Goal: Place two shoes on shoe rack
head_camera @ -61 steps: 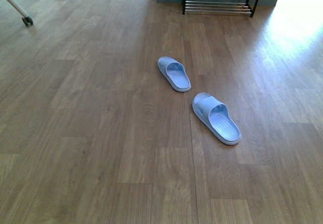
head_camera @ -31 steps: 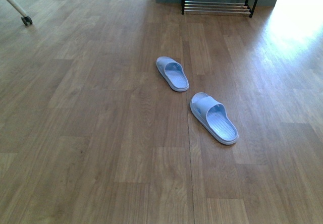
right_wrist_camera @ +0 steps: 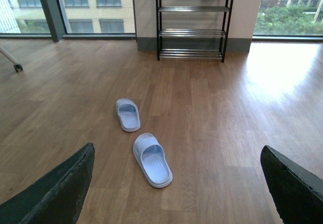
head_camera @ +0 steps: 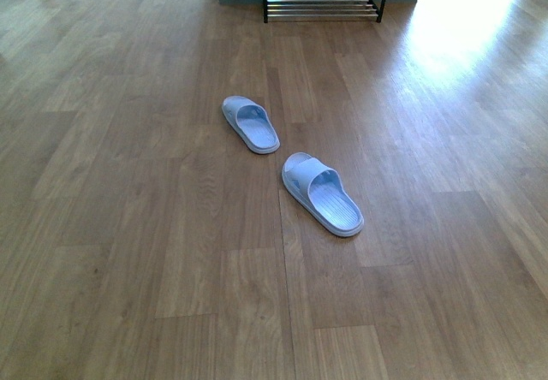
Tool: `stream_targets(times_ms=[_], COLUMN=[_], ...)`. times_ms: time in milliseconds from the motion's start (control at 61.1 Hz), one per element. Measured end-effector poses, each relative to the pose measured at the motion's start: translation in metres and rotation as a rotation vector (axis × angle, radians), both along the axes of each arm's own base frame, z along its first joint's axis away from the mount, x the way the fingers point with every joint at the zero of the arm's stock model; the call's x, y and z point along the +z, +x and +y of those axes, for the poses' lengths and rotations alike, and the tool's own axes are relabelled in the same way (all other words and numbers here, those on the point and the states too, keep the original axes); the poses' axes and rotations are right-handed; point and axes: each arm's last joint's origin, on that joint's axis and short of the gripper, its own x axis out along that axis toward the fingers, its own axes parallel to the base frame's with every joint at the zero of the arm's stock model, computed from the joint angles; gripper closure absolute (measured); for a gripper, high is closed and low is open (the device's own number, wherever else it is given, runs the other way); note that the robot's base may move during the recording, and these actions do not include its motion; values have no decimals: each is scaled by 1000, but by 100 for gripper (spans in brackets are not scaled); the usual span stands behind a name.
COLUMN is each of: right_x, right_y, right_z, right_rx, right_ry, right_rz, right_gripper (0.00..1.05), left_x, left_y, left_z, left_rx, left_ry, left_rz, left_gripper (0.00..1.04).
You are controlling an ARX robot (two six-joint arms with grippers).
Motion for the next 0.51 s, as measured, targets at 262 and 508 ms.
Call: stream_targets(times_ms=[262,508], right_x=[0,0], right_y=[0,0], right_z=[0,0], right_rx=[0,0], right_ry=[0,0], right_rz=[0,0], right_gripper=[9,9], left_x=[0,0], left_y=[0,0], left_z=[0,0], left_rx=[0,0], left_ry=[0,0], left_rz=[0,0], left_gripper=[9,9])
